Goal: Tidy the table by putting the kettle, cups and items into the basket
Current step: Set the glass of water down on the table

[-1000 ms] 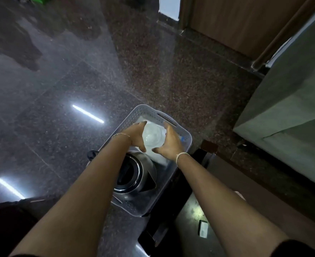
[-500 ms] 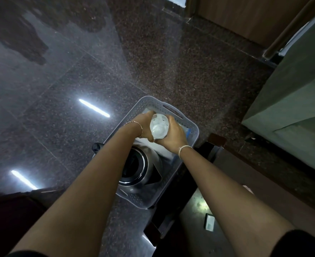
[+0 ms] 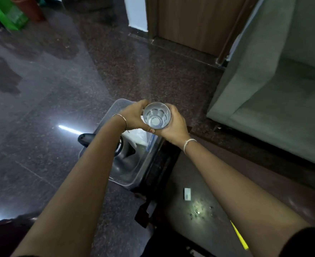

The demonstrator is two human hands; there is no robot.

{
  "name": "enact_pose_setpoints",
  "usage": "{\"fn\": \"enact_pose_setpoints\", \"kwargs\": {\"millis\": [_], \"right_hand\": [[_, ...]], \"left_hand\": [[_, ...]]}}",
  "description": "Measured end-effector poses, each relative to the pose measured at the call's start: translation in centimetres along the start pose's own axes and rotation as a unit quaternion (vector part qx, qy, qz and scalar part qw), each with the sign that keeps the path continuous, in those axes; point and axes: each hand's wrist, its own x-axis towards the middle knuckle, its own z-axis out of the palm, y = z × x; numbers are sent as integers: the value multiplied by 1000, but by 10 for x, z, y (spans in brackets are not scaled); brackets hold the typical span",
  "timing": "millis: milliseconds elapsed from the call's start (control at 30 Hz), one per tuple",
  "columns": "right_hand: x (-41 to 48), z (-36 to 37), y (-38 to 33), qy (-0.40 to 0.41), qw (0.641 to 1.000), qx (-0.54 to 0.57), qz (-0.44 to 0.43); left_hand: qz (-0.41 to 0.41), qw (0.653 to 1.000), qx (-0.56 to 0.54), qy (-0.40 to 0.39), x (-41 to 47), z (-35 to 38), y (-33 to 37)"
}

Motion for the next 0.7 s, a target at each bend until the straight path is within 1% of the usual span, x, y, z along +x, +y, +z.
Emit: {"fn": "enact_pose_setpoints", "kwargs": {"millis": [67,167,267,400,567,700], "right_hand": [[-26,-25,1,25,1000,11,0],[-70,-62,9,58,998,23,0],[-121,-100,24,96,995,34,13],[-189,-149,50,136,990,23,42],[-267,-196,85,199,977,5,81],[-322,-219,115,213,970,-6,119]], "left_hand": [[21,999,-46,-11,-14,20,20],[60,994,-83,-28,-34,56,52],[93,988,-104,-67,-49,101,81],[120,977,-134,-116,-64,170,109],[142,965,-137,-170,-84,255,137],[157,962,-128,-183,-103,317,149]]}}
